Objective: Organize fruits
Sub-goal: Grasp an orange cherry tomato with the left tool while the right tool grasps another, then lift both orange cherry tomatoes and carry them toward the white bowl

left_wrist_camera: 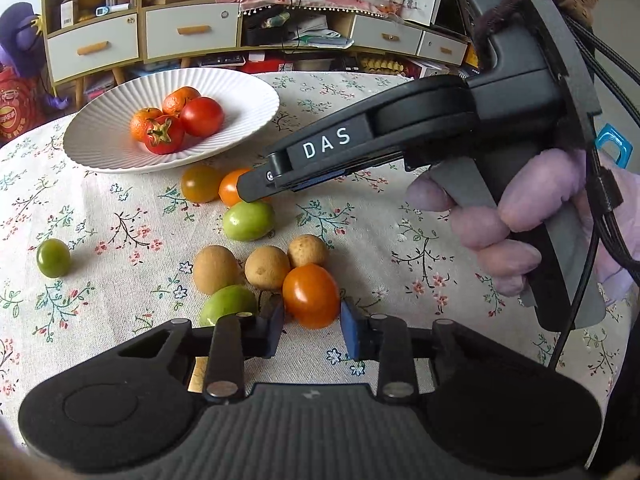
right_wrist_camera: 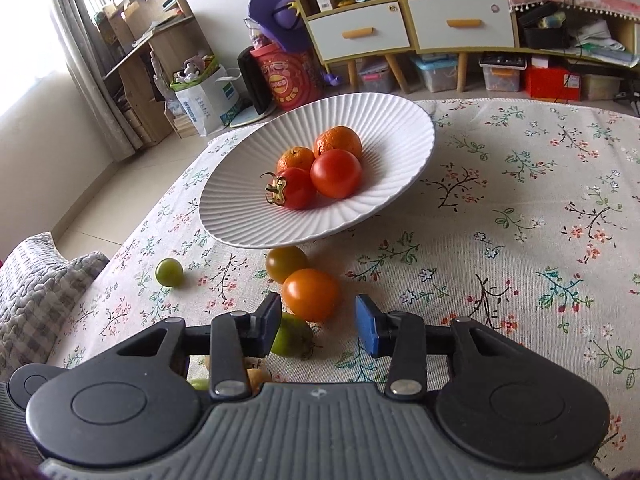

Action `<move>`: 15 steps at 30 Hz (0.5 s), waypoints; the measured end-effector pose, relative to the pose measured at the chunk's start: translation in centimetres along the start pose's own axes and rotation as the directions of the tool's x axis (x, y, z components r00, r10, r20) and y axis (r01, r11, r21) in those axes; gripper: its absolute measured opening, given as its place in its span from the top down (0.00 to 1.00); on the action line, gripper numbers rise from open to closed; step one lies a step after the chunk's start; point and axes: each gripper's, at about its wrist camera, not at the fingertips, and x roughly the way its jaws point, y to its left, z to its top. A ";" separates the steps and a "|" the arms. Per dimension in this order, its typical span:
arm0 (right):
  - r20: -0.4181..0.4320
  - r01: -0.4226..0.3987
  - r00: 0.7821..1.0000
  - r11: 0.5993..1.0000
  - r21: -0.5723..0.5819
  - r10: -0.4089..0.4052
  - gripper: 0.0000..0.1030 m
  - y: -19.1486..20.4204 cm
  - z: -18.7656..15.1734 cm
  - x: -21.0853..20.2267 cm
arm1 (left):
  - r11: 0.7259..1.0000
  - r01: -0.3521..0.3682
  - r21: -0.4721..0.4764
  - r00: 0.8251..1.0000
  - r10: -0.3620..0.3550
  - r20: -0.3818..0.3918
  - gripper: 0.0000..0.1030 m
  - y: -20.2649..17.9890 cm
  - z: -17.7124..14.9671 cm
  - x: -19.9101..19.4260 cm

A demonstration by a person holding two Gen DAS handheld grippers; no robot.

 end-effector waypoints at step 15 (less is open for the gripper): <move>-0.015 0.021 1.000 0.998 -0.060 -0.022 0.71 0.9 0.4 0.9 | 1.000 0.003 0.004 1.000 -0.003 0.011 0.77 -0.1 -0.1 -0.2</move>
